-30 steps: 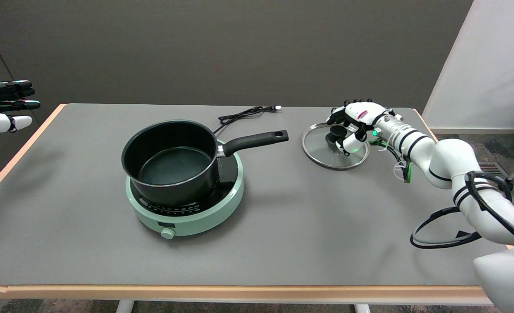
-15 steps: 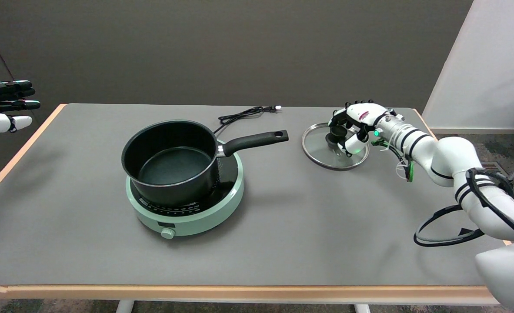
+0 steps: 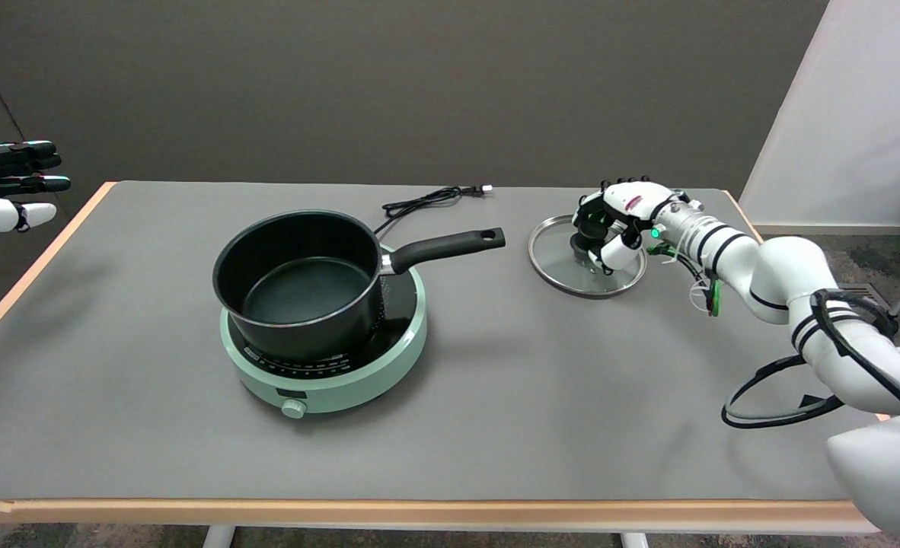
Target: Pick up the pot lid.
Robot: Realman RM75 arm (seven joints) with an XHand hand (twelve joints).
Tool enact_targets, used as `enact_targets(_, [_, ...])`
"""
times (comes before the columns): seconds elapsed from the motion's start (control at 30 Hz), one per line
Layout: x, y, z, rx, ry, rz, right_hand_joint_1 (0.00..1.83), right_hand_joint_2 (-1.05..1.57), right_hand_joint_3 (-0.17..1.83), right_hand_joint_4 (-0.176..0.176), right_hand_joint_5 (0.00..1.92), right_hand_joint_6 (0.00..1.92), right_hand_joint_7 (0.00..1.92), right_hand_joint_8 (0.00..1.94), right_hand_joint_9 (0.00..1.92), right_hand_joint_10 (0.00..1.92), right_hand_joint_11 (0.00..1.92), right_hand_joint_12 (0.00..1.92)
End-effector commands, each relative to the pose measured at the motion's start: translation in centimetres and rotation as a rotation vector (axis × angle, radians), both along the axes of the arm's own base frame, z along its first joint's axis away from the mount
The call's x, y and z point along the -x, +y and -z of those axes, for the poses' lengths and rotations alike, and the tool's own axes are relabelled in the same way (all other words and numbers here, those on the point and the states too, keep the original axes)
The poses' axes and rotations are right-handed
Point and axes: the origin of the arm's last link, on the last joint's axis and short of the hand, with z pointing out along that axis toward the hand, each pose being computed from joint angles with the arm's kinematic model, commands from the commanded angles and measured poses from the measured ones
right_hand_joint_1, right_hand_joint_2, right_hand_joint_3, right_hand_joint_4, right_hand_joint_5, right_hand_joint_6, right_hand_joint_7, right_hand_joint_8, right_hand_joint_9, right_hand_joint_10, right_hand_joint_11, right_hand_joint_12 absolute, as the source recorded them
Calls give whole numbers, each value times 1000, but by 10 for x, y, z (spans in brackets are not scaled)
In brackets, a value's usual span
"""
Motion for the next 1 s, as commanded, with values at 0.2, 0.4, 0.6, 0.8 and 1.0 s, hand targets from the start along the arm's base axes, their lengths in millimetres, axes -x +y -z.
enact_targets(0.2, [-3, -6, 8, -33, 0, -3, 974, 642, 921, 168, 725, 631, 861, 340, 775, 671, 388, 873])
enact_targets(0.4, [-5, -5, 10, -45, 7, -7, 951, 672, 965, 176, 724, 690, 873, 385, 784, 685, 415, 919])
enact_targets(0.6, [-5, -5, 12, -60, 7, -4, 1037, 719, 963, 176, 734, 726, 902, 419, 816, 691, 478, 1138])
enact_targets(0.8, [-4, -4, 12, -61, 6, -4, 1146, 818, 892, 176, 745, 816, 937, 481, 853, 727, 615, 1317])
enact_targets(1.0, [-4, -4, 11, -58, -3, -8, 1247, 888, 811, 176, 748, 955, 923, 697, 817, 1057, 639, 1777])
